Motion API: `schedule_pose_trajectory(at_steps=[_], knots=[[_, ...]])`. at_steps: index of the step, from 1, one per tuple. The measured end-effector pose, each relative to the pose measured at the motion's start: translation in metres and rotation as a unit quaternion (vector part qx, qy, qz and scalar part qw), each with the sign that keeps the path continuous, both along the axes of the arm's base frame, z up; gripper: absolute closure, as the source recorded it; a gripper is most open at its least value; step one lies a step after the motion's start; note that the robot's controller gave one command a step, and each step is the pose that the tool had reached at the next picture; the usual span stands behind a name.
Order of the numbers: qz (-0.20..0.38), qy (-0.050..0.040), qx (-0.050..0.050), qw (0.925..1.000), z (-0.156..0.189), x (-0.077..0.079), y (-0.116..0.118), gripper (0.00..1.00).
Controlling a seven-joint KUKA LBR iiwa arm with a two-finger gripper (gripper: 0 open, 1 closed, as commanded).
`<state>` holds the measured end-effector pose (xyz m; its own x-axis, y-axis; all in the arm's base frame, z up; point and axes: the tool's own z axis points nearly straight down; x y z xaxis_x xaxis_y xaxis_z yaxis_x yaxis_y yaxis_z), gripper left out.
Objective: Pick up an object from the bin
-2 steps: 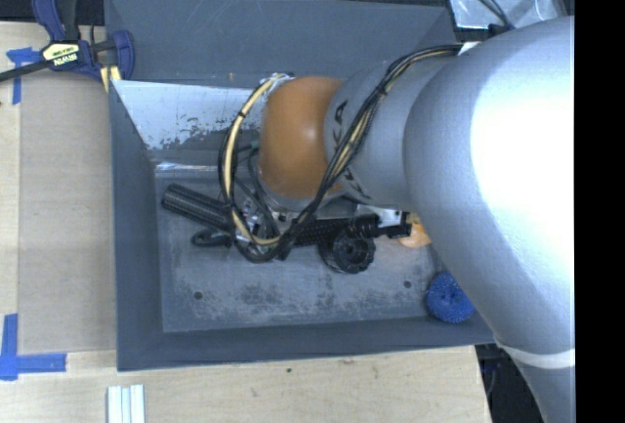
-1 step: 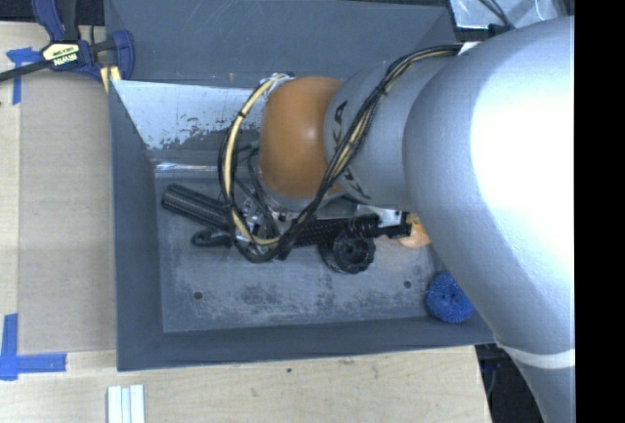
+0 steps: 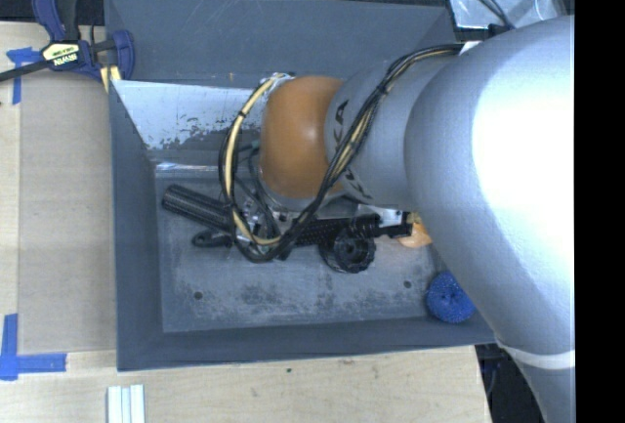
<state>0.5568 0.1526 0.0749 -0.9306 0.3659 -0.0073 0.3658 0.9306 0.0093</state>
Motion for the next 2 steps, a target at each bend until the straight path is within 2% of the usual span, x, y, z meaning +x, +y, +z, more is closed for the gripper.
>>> schedule_pose_trajectory(at_steps=[1,2], knots=[[0.0,0.0046,-0.001,1.0,0.014,-0.003,-0.001,1.0],[0.0,0.0022,-0.001,1.0,0.044,-0.001,-0.001,1.0]])
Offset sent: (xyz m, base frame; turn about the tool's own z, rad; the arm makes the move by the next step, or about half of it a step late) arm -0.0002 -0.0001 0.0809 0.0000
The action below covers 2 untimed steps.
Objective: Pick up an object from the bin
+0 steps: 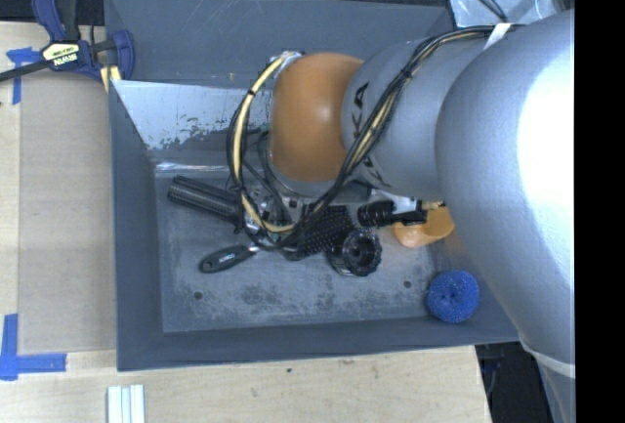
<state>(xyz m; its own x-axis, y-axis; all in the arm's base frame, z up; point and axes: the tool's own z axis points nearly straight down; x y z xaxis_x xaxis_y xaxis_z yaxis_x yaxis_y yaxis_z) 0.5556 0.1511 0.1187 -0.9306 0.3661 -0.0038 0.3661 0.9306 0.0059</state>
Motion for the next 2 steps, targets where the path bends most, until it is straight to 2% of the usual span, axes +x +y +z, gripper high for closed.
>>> schedule_pose_trajectory(at_steps=[2], knots=[[0.001,-0.0029,0.001,1.0,0.037,0.002,0.0,1.0]])
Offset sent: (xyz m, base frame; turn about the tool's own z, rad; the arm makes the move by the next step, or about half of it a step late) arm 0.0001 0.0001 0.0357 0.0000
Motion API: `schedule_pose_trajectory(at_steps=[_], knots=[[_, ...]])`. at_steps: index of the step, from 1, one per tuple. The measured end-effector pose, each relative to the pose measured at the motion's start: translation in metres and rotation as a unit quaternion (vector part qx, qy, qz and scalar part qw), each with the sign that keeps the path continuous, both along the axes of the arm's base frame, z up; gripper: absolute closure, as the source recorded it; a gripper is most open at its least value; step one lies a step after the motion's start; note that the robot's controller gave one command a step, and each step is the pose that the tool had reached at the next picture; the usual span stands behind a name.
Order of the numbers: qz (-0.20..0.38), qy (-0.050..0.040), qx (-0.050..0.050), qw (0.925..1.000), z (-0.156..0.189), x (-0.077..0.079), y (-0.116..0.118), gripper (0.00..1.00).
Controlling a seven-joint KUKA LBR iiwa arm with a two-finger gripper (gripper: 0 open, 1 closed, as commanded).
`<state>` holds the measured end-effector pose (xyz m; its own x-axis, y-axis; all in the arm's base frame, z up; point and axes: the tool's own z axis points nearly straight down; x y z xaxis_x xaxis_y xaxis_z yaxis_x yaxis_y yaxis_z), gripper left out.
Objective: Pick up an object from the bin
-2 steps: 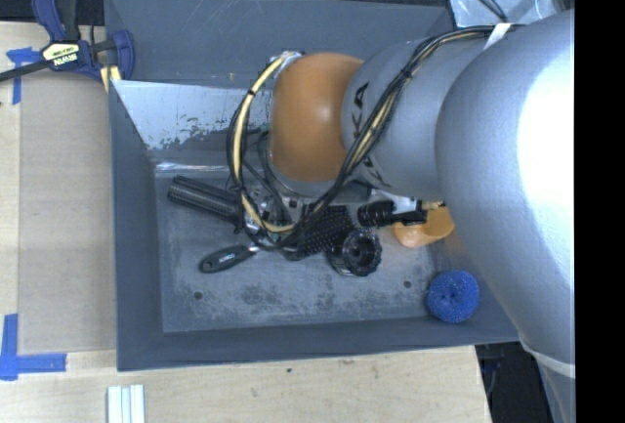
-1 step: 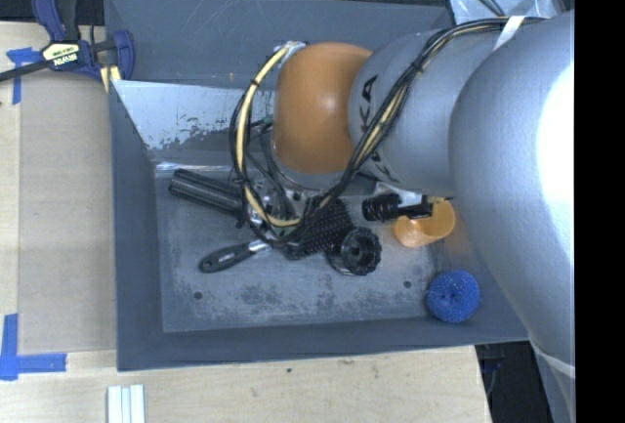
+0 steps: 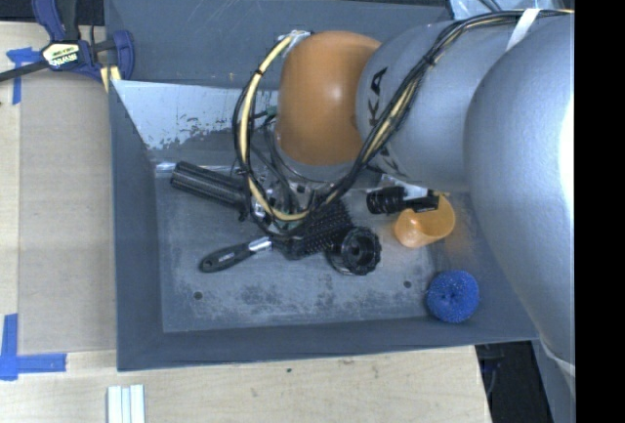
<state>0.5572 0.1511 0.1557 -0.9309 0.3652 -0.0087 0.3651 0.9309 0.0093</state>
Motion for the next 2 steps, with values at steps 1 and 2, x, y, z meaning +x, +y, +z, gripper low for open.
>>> schedule_pose_trajectory(at_steps=[1,2], knots=[[0.0,-0.0002,0.0,1.0,0.0077,0.0002,-0.0001,1.0],[0.001,0.0005,0.0,1.0,0.0153,-0.0002,-0.0003,1.0]])
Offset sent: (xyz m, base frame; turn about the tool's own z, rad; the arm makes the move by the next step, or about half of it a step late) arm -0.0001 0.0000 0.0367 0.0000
